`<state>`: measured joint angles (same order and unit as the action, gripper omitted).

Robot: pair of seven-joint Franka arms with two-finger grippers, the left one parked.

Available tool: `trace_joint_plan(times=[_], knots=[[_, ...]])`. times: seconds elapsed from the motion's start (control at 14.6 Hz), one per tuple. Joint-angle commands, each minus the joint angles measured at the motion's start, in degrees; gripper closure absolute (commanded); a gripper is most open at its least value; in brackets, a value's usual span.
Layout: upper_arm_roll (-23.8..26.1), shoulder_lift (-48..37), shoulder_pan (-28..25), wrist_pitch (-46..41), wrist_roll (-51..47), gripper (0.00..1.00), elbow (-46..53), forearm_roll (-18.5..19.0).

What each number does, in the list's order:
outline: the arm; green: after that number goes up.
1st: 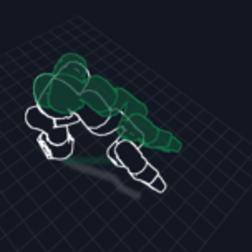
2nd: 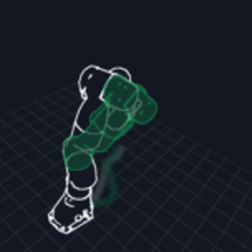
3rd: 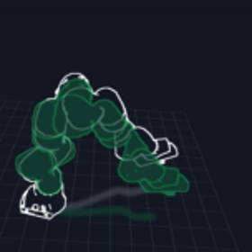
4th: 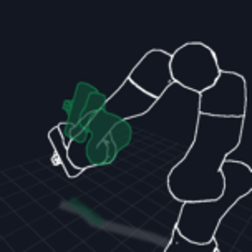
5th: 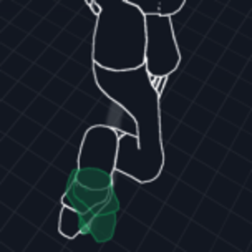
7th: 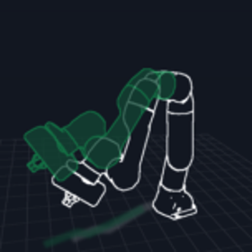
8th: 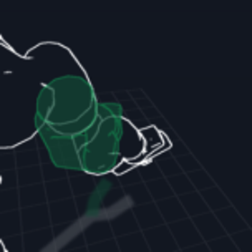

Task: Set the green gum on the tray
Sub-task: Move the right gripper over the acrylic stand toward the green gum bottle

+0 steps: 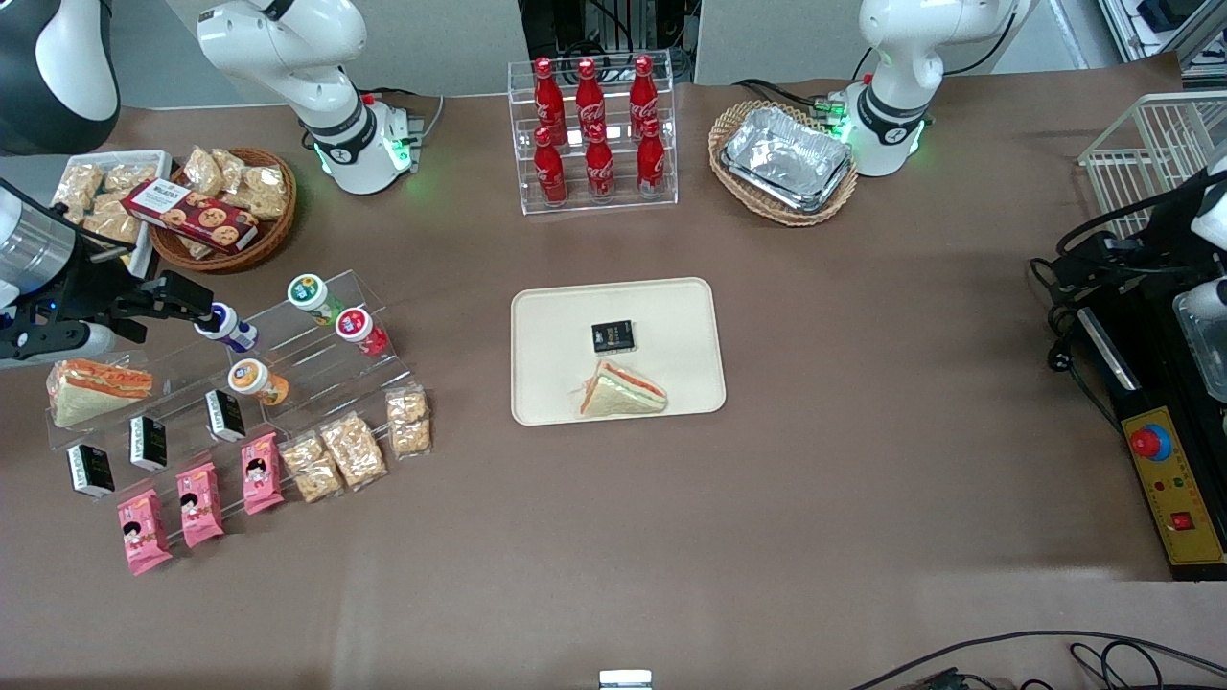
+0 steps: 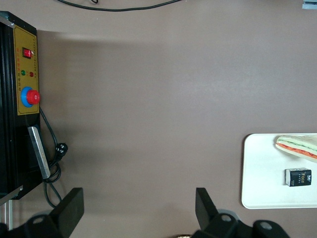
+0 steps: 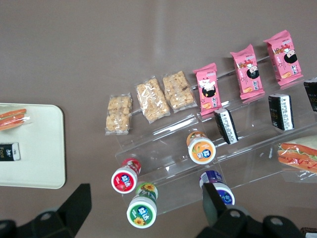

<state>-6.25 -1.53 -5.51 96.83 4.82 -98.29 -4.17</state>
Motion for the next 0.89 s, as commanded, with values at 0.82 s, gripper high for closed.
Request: trace_joint_plan(times=[0.82], knots=[[0.6,-3.1,-0.9,-5.0,1.8,0.00,-1.3,1.1]])
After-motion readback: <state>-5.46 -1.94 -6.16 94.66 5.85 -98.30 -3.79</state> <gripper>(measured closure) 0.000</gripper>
